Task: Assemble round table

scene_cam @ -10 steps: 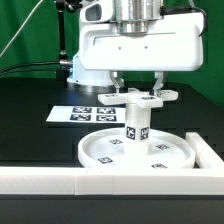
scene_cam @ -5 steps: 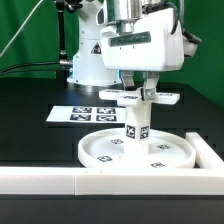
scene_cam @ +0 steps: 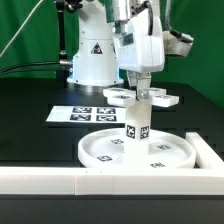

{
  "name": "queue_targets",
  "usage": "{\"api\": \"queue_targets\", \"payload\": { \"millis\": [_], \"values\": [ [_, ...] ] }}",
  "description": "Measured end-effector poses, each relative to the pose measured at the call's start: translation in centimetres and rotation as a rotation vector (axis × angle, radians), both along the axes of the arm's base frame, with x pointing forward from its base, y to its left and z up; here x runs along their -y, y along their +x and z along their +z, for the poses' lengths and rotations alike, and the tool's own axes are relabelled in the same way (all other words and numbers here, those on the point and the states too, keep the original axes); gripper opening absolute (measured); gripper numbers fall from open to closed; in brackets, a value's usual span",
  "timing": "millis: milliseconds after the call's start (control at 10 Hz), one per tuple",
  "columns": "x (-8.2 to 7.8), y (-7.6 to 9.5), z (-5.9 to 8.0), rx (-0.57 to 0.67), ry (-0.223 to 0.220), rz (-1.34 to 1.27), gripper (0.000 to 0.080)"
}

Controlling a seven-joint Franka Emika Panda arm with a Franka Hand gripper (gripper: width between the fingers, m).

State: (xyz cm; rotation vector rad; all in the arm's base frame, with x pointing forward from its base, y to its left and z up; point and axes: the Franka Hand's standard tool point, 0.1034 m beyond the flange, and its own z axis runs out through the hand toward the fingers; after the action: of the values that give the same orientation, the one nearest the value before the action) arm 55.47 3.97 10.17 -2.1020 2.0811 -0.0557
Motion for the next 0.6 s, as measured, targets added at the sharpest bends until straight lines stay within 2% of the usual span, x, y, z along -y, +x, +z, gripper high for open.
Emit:
{"api": "queue_targets", "payload": {
  "millis": [200,300,400,500,600],
  "values": [
    [-0.1,0.0,-0.1,-0.013,0.011,-0.026,0.047],
    [-0.2,0.0,-0.1,-0.012,0.009,-0.007,0.0587],
    [-0.2,0.0,0.1,-0.011,0.008,0.025,0.0587],
    [-0.2,-0.1,1.1,-0.009,0.02,0.062,0.0636],
    [-0.5,-0.1,2.3,0.0,0.029,0.112,0.0646]
  ]
}}
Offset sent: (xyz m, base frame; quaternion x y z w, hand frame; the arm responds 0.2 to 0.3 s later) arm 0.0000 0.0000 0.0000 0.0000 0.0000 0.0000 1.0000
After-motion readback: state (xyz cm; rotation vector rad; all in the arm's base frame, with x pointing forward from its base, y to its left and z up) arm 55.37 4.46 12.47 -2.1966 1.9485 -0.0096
